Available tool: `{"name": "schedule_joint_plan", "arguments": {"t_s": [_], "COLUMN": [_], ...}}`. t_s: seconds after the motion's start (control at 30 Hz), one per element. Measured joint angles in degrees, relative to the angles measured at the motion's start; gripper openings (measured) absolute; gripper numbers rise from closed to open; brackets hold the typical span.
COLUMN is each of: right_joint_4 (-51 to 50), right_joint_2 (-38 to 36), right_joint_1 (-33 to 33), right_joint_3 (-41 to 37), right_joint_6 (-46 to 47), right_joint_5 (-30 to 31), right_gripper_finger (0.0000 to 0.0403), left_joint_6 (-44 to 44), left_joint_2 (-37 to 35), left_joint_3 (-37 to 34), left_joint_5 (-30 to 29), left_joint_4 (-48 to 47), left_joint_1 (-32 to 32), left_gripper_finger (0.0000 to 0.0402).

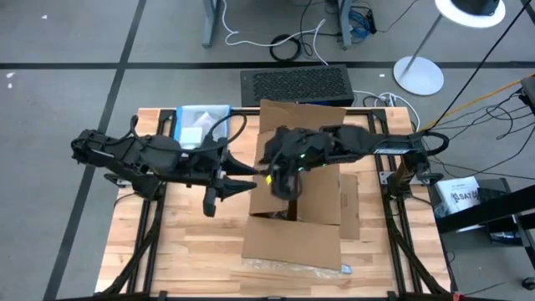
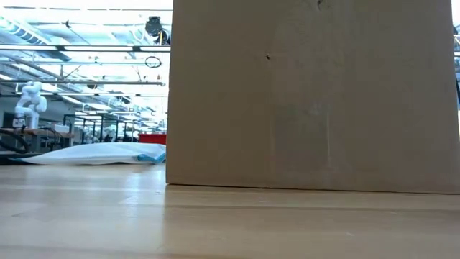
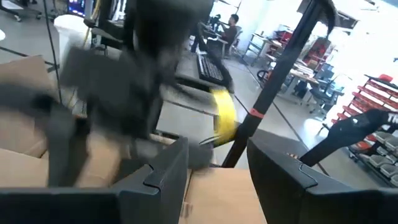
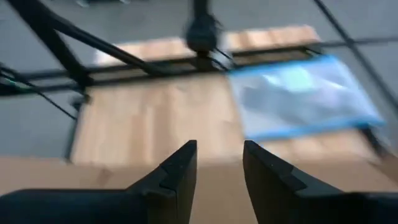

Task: Unpack boxes
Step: Break down box until it is fully flat

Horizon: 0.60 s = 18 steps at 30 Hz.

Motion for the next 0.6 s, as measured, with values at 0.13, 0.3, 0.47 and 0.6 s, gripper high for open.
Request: {"name": "schedule_joint_plan", "arguments": {"t_s": [0.13,0.3,0.47,0.6], "right_joint_4": [-12.27,-24.86,-30.40,-20.55], "right_joint_2": [-1.08,-3.21,-2.13,-2.15], "right_joint_1": [0.22,0.50,0.51,0.90], "right_joint_3": [7.48,7.72,4.14,0.54], "right_joint_6": [1.14,7.80,10.96,9.23], "right_joint_5": [4.88,5.88,4.73,2.49], "right_gripper_finger": [0.0121,0.0121,0.0121,0.0121], "left_joint_6": [0.47,0.61,0.93,2.07], "left_joint_2": [0.02,0.02,0.02,0.02], "left_joint_3": [0.01,0.00,0.00,0.01], "left_joint_5": [0.02,0.01,0.03,-0.07], "left_joint_4": [-0.04,-0.09,-0.16,-0.69], "left_joint_1": [0.02,0.02,0.02,0.06], "left_gripper_finger": [0.0170,0.0170,0.0170,0.0170]}}
